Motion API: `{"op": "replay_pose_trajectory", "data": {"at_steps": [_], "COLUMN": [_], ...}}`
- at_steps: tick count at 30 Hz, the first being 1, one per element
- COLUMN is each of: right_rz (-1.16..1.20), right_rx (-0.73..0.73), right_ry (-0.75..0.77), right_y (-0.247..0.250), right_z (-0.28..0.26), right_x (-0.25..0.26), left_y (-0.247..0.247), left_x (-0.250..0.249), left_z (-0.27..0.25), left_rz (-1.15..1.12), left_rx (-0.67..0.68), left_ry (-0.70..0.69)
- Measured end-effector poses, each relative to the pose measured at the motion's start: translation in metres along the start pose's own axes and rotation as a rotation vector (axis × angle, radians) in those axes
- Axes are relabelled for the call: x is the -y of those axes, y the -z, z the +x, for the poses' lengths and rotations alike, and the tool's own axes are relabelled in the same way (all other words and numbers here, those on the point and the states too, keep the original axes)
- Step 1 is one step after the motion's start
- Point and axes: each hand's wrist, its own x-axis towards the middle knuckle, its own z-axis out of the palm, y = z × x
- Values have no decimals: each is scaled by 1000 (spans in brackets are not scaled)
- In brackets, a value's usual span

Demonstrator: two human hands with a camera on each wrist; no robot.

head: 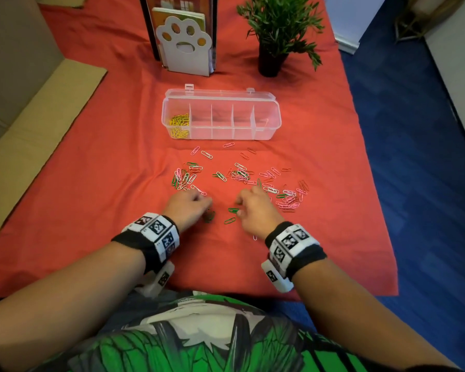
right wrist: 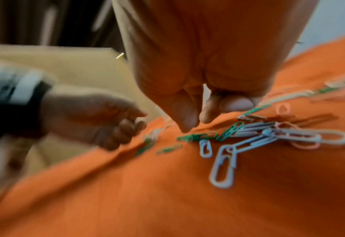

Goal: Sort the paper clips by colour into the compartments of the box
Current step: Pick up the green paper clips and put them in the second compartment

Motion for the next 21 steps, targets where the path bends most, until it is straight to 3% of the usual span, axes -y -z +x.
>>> {"op": "replay_pose_trajectory", "data": {"at_steps": [2,6,9,12,15,19,21], "right_rz": [-276,-494,-494,-193,308,1047,1319], "right_rx": [-39,-92,-136,-12,11,-15,21], "right_ry": [112,160,143,82,-131,-339,-349], "right_y": [-8,-15,-18,-11,6,29,39], "right_z": [-5,-14,-12,-1,4,-2,-8], "right_x": [4,15,19,11,3,-16,-26], "left_y": [-4,-10,-13,-16,-13,-1,8], "left_x": [4,7,7,7,5,-5,-10], "left_z": [-5,-9,-6,-6,-2,-7,-12], "left_rz": [387,555,582,555,289,-632,-960], "left_rx": [-71,-73,-32,2,115,355,524], "left_ry": [-143,-267,-291,-337,-254,53,71]}}
